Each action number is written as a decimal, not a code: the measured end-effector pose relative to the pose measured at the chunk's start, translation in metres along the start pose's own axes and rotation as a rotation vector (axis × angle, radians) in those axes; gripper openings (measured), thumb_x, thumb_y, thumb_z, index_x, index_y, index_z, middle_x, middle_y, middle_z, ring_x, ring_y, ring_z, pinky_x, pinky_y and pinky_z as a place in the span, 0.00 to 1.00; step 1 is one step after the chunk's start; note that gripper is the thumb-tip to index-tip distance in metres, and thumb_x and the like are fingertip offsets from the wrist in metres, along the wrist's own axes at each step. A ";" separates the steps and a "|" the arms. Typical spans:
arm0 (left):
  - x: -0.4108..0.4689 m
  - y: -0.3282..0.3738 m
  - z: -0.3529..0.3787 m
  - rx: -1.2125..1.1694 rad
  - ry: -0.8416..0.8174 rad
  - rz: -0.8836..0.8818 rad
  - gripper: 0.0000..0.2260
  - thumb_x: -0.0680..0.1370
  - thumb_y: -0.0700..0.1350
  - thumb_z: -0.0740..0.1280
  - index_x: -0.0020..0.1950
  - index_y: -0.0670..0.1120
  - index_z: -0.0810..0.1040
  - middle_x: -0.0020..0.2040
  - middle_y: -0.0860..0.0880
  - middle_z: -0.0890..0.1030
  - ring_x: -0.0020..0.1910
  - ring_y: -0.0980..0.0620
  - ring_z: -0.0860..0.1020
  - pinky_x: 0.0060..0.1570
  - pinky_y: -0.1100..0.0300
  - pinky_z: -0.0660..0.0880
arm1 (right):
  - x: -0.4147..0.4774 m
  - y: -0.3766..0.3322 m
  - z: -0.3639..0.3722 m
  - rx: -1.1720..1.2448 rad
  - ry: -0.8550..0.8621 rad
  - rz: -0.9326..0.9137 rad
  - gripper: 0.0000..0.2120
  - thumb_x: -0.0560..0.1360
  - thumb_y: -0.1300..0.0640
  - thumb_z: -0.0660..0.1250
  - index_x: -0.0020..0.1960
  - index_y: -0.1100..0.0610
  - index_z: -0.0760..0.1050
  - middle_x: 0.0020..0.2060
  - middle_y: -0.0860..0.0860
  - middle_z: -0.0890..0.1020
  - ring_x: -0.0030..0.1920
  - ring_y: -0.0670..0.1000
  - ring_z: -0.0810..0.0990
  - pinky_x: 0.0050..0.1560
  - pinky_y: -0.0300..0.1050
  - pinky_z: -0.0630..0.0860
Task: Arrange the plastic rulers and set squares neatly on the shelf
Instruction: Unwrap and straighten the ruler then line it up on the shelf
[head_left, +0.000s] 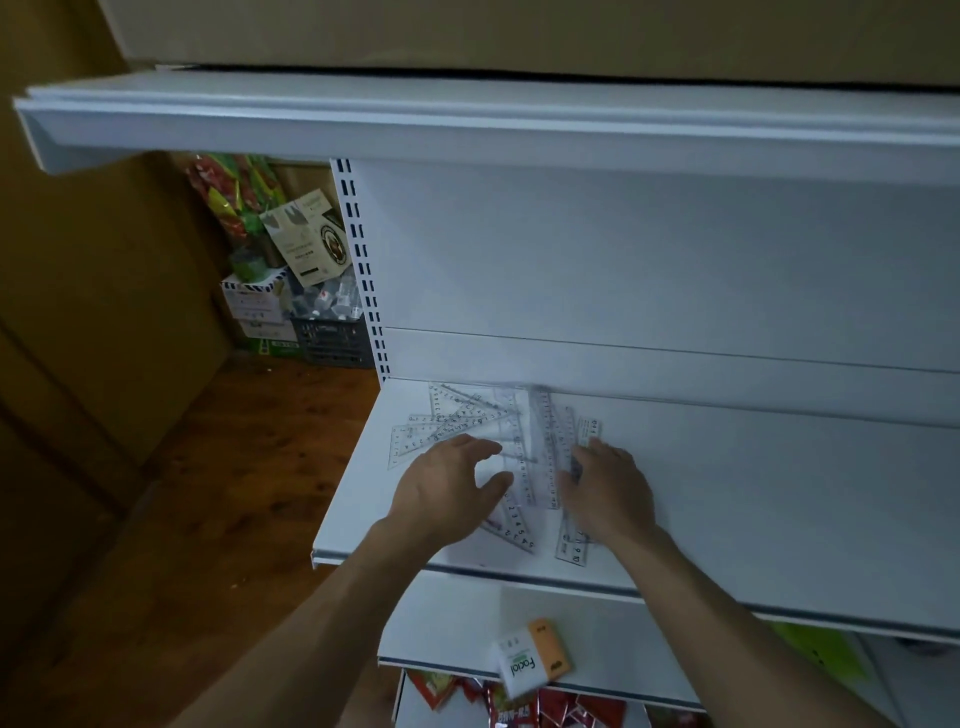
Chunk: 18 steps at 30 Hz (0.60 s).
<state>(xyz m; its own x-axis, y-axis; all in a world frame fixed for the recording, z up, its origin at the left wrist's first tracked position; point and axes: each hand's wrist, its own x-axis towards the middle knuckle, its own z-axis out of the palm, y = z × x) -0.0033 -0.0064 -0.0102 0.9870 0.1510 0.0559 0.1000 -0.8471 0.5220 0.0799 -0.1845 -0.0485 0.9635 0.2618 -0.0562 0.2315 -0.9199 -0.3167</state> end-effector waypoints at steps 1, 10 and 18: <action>0.000 -0.001 -0.001 -0.001 -0.003 0.007 0.20 0.77 0.59 0.64 0.67 0.54 0.73 0.65 0.55 0.76 0.59 0.54 0.75 0.57 0.58 0.75 | 0.001 0.001 -0.001 0.022 0.039 0.001 0.18 0.78 0.49 0.58 0.63 0.56 0.74 0.65 0.53 0.74 0.65 0.56 0.69 0.59 0.46 0.70; 0.000 0.001 0.007 -0.053 -0.063 0.006 0.20 0.77 0.58 0.64 0.67 0.54 0.73 0.64 0.55 0.76 0.59 0.54 0.75 0.57 0.60 0.74 | 0.012 0.010 -0.013 0.338 0.008 0.190 0.20 0.71 0.59 0.69 0.63 0.54 0.75 0.56 0.52 0.80 0.55 0.53 0.78 0.54 0.41 0.73; 0.011 0.005 0.002 -0.176 -0.096 -0.040 0.18 0.77 0.58 0.65 0.65 0.56 0.75 0.61 0.57 0.77 0.55 0.59 0.75 0.56 0.61 0.74 | 0.016 0.017 -0.028 0.658 0.128 0.249 0.09 0.72 0.60 0.70 0.51 0.51 0.82 0.46 0.46 0.83 0.47 0.47 0.80 0.47 0.38 0.71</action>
<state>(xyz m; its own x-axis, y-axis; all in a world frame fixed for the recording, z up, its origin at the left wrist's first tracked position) 0.0082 -0.0101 -0.0084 0.9910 0.1265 -0.0448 0.1242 -0.7380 0.6633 0.1033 -0.2043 -0.0289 0.9947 -0.0062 -0.1024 -0.0876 -0.5704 -0.8166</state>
